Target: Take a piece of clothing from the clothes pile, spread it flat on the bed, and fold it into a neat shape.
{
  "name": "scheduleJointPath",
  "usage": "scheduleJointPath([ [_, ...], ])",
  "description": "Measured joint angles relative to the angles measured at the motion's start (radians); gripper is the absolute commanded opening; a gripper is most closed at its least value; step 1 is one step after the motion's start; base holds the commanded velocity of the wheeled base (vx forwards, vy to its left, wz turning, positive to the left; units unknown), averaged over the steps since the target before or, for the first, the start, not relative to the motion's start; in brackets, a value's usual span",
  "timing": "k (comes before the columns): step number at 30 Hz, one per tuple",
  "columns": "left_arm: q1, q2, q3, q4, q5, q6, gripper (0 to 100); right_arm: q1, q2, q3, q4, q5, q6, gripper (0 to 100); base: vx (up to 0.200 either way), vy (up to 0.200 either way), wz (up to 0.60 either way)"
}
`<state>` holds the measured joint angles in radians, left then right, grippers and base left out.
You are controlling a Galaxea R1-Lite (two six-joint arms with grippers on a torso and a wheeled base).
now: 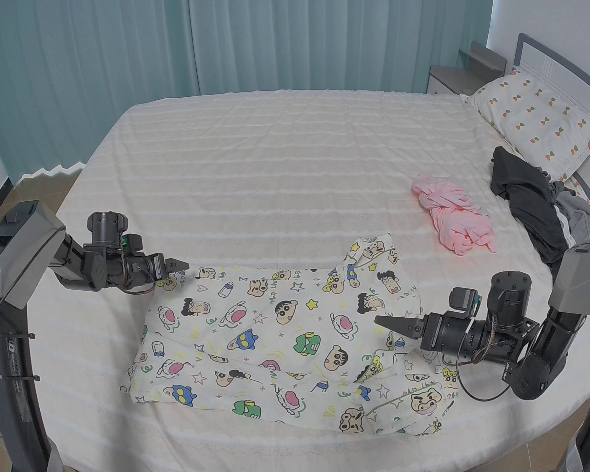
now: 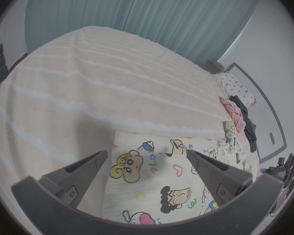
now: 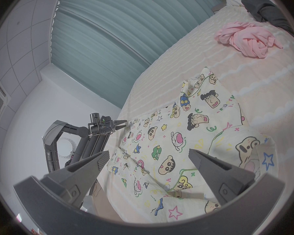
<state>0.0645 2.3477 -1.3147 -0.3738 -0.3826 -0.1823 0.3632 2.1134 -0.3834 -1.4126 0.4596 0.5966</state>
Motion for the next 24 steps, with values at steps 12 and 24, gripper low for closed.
scheduleJointPath([
  [12,-0.012,0.058,-0.033,0.000,0.008,-0.001,100,0.005,0.000,-0.049,0.043,0.000,-0.001,100,0.000,0.000,0.00],
  [24,-0.035,0.077,-0.037,0.002,0.003,-0.009,0,-0.066,-0.004,-0.257,0.291,-0.006,-0.001,100,0.000,0.000,0.00],
])
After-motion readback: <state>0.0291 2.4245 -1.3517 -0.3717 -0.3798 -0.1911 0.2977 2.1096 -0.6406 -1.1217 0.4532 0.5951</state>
